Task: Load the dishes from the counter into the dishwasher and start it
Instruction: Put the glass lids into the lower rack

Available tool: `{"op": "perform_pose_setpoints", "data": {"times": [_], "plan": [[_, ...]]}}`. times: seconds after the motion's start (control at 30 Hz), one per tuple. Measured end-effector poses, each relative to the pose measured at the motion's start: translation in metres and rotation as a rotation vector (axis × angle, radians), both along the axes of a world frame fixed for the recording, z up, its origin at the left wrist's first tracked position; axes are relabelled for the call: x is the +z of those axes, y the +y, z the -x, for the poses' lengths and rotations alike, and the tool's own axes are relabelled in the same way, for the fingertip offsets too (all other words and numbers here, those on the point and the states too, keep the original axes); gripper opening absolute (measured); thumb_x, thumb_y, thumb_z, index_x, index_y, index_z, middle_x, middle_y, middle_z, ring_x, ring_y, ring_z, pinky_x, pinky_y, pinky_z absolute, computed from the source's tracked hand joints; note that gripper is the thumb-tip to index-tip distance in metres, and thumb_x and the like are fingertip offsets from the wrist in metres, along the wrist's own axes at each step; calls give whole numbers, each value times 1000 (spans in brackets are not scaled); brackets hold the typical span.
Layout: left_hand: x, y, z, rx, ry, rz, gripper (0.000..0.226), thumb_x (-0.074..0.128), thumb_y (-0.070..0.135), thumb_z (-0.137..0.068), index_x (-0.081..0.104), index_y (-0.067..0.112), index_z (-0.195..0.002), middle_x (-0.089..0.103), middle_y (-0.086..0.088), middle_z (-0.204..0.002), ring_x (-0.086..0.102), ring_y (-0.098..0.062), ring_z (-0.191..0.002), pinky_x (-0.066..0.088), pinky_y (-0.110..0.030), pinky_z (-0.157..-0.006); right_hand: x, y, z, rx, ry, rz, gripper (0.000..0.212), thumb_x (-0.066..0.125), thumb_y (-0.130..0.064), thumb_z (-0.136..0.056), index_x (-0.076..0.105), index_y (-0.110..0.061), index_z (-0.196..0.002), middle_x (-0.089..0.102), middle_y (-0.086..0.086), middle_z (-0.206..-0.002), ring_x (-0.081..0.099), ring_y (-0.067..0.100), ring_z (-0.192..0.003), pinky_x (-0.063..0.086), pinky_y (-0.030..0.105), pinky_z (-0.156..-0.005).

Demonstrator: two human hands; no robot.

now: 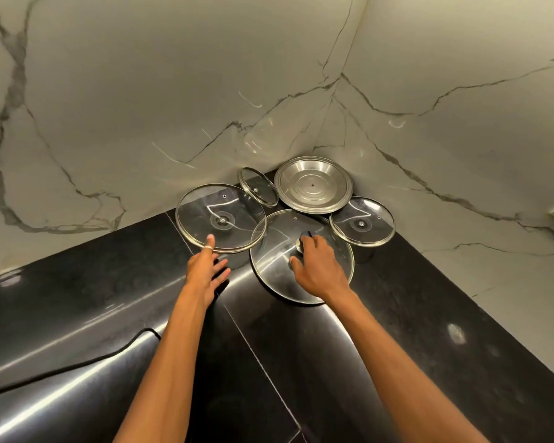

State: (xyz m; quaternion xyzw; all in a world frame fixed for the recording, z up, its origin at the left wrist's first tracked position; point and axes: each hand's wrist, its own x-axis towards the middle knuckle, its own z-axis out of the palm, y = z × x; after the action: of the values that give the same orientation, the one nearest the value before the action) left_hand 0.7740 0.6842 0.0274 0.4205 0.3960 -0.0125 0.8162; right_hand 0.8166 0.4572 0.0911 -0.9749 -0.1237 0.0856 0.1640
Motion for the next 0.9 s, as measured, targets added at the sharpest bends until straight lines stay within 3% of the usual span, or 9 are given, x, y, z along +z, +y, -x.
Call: {"op": "perform_pose_setpoints", "data": {"times": [0.13,0.2,0.3,0.37,0.5,0.73,0.9], "plan": [[0,-1,-20,38,-14,44,26,62,34,-99,59,16,-117,68,-8,-121,67,-24,-108,57,-39,-91,-6,4,-19,26,-43,153,46,51,-36,-98,42,-13,-137,36,14,-149,36,36,-136,45,53,-100],[-2,-2,-29,65,-2,20,15,58,22,-101,60,14,-113,71,-10,-119,67,-21,-98,57,-33,-79,-9,4,-29,36,-45,227,51,49,-37,-100,38,-13,-144,29,16,-156,29,37,-143,41,54,-104],[-4,-1,-31,99,40,-43,23,52,13,-101,60,7,-121,74,-9,-110,63,-16,-79,54,-25,-63,-12,2,-41,32,-11,274,52,48,-38,-101,37,-14,-145,28,16,-158,29,38,-143,40,55,-105],[0,-3,-24,121,54,-70,19,50,11,-100,63,7,-114,74,-7,-106,60,-14,-72,53,-24,-60,-14,3,-49,30,7,276,51,49,-38,-101,37,-15,-145,31,16,-156,33,38,-140,41,54,-104],[7,-7,4,132,73,-85,15,52,11,-96,66,15,-94,75,-9,-107,63,-16,-79,51,-25,-64,-19,5,-60,51,41,281,45,48,-38,-101,43,-13,-138,44,16,-142,44,40,-129,45,52,-96],[20,-19,62,104,69,-131,10,57,11,-93,66,13,-94,73,-17,-111,63,-21,-85,50,-29,-69,-31,7,-64,17,15,269,39,50,-33,-100,47,-11,-132,45,18,-133,46,41,-122,48,50,-92],[18,-21,82,146,56,-142,24,49,17,-100,62,12,-120,74,-9,-113,60,-15,-76,50,-26,-62,-40,3,-60,-8,-9,248,34,56,-23,-98,45,-12,-128,46,21,-128,48,43,-117,50,51,-85]]}}
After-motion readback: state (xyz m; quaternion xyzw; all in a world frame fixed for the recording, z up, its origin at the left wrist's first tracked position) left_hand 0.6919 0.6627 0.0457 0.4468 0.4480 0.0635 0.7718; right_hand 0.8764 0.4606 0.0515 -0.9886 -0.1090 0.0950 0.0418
